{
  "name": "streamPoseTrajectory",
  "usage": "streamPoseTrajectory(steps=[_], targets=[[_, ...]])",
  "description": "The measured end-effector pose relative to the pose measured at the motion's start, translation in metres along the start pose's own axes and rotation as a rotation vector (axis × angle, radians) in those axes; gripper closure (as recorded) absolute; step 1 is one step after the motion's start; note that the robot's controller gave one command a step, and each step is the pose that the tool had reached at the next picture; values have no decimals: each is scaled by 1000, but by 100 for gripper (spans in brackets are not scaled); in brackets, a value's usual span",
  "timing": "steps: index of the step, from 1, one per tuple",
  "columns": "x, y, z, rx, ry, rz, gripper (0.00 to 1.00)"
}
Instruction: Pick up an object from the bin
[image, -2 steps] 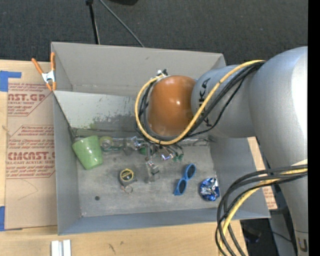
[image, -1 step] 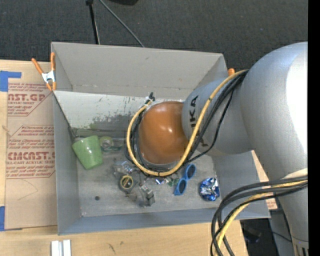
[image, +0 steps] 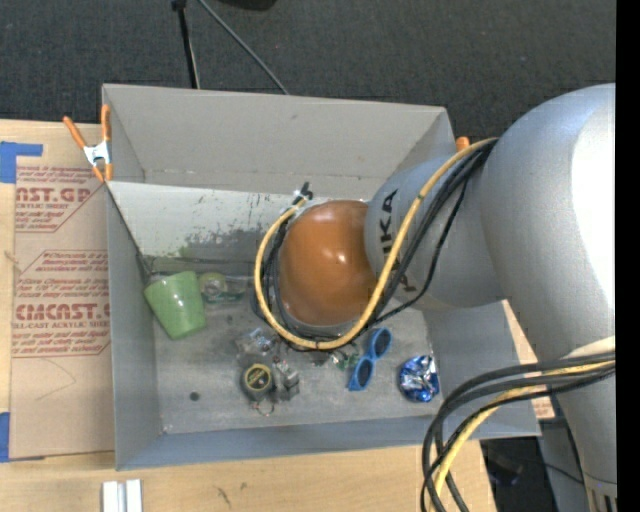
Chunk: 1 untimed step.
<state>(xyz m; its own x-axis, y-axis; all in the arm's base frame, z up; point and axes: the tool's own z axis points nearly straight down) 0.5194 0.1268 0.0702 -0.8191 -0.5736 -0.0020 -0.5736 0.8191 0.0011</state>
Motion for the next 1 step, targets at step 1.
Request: streamPoseTrajectory(steps=[1], targets=[[17, 7, -148, 4, -6, -108, 100]])
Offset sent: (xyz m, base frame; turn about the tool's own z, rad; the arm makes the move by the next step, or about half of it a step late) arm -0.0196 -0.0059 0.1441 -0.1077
